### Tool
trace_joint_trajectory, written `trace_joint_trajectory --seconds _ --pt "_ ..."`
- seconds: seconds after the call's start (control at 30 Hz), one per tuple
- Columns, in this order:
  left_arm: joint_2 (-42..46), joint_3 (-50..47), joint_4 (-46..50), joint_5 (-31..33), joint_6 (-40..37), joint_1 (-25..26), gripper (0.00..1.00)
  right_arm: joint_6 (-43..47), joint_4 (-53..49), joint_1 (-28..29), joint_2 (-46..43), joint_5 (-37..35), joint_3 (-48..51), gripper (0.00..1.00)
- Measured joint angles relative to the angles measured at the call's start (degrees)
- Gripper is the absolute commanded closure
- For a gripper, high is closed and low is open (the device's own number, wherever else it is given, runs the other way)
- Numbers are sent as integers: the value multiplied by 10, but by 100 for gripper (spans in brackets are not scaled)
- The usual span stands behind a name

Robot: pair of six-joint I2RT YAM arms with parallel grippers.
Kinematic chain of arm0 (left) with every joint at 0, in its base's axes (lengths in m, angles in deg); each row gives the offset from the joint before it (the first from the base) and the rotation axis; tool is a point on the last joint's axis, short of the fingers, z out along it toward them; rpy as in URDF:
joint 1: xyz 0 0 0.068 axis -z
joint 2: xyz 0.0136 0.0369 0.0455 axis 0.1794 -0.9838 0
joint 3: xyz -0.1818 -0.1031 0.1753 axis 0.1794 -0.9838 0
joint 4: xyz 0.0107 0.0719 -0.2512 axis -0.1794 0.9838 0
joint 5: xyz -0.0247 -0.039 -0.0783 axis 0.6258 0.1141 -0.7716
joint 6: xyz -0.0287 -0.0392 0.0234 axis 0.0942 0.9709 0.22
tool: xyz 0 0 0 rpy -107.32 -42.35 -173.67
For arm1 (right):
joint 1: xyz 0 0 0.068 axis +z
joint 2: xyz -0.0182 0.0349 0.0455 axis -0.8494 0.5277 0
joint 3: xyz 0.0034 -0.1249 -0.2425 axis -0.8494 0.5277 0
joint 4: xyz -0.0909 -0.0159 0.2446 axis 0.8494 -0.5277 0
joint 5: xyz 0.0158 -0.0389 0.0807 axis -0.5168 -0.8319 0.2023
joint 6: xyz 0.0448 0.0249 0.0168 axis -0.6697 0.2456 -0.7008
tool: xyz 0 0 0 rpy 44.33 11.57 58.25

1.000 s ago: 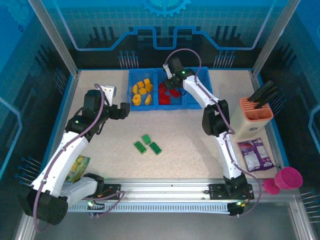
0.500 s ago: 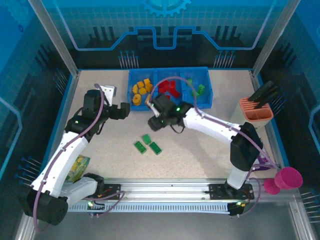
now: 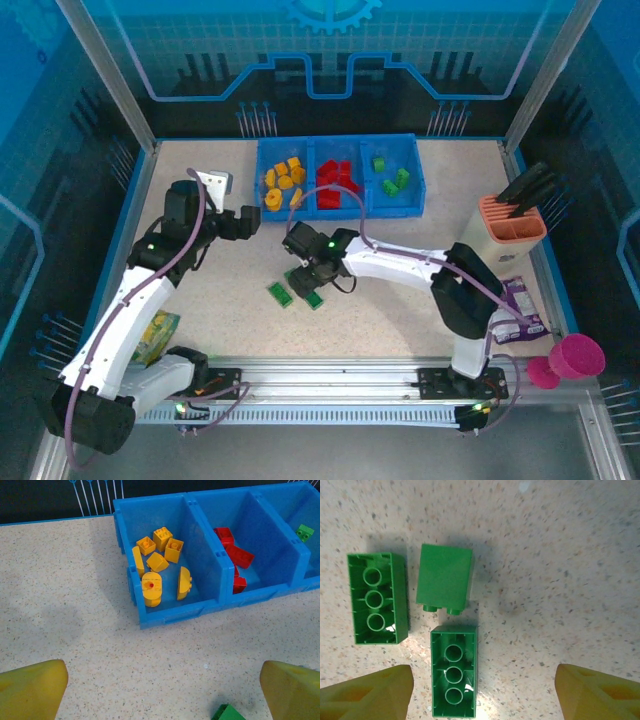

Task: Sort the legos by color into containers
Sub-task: Pick up the lego from the bottom-center of the table.

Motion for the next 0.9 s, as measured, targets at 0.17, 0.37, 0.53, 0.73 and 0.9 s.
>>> trace_joint_trajectory --seconds 0.17,0.37,0.53,0.73,0.9 --pt "1 -1 0 0 0 0 1 -2 -2 12 21 3 0 23" --pt "3 -1 0 0 0 0 1 -2 -3 19 44 3 0 25" --pt "3 -1 0 0 0 0 1 -5 -5 22 76 5 -1 37" --pt "3 -1 0 0 0 0 1 -2 -7 23 86 10 -9 64" --pt "3 -1 0 0 0 0 1 7 -15 22 87 3 -11 73"
